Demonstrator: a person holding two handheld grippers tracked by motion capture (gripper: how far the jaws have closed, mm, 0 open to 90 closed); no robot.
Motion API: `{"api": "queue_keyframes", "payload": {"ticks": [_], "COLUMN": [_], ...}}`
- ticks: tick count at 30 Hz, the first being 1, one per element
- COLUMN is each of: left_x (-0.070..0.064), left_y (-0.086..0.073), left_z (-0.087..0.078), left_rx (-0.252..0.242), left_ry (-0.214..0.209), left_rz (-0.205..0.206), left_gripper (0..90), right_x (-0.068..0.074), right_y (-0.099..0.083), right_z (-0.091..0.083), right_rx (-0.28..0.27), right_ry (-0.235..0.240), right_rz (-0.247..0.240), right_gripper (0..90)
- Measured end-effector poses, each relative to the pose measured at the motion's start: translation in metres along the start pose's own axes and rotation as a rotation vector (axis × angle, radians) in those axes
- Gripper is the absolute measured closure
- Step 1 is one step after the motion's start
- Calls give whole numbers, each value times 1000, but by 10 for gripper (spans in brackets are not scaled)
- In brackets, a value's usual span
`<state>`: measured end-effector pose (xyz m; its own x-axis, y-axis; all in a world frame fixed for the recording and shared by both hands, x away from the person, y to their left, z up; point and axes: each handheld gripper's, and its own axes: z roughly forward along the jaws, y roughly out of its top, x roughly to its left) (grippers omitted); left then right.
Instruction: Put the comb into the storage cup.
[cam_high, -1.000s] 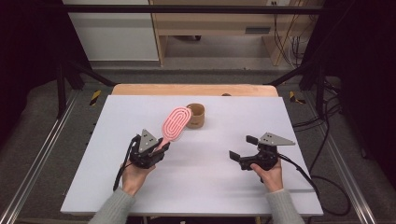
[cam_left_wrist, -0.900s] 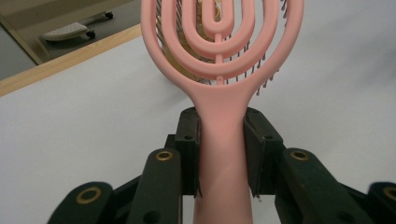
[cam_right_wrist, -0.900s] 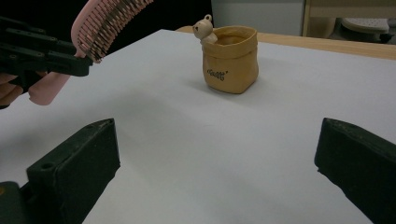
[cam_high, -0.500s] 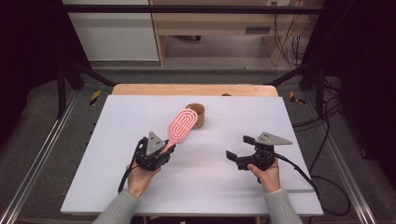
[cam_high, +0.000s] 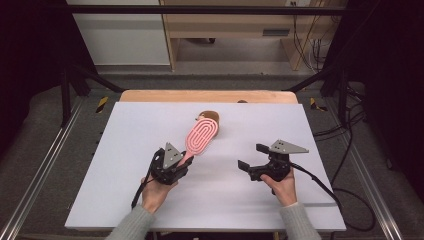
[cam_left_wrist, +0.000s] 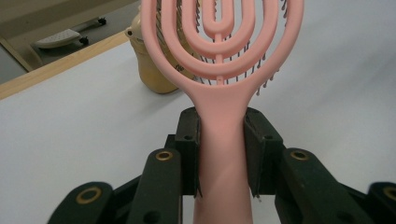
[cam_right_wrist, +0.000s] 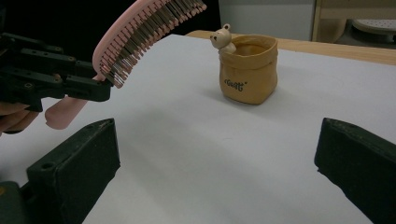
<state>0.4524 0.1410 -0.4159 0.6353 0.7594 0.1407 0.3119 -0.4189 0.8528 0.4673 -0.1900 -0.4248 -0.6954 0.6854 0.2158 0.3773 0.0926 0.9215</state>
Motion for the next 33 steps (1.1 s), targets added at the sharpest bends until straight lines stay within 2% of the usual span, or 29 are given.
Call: {"api": "queue_keyframes", "payload": {"ticks": [6,16,33], "left_x": [-2,-8,-28], "left_y": [3,5,5], "left_z": [0,4,14], "left_rx": [-18,-17,-32], "left_ry": [2,0,-3], "left_rz": [-16,-16,-40], "left_gripper": [697,697,697], "right_x": [4,10,16], "right_y": [3,10,13], "right_z": [4,11,19], "right_rx": [2,-9,-24], "right_ry": [4,18,36], "right_rz": [9,16,55], "right_gripper": [4,8,20]}}
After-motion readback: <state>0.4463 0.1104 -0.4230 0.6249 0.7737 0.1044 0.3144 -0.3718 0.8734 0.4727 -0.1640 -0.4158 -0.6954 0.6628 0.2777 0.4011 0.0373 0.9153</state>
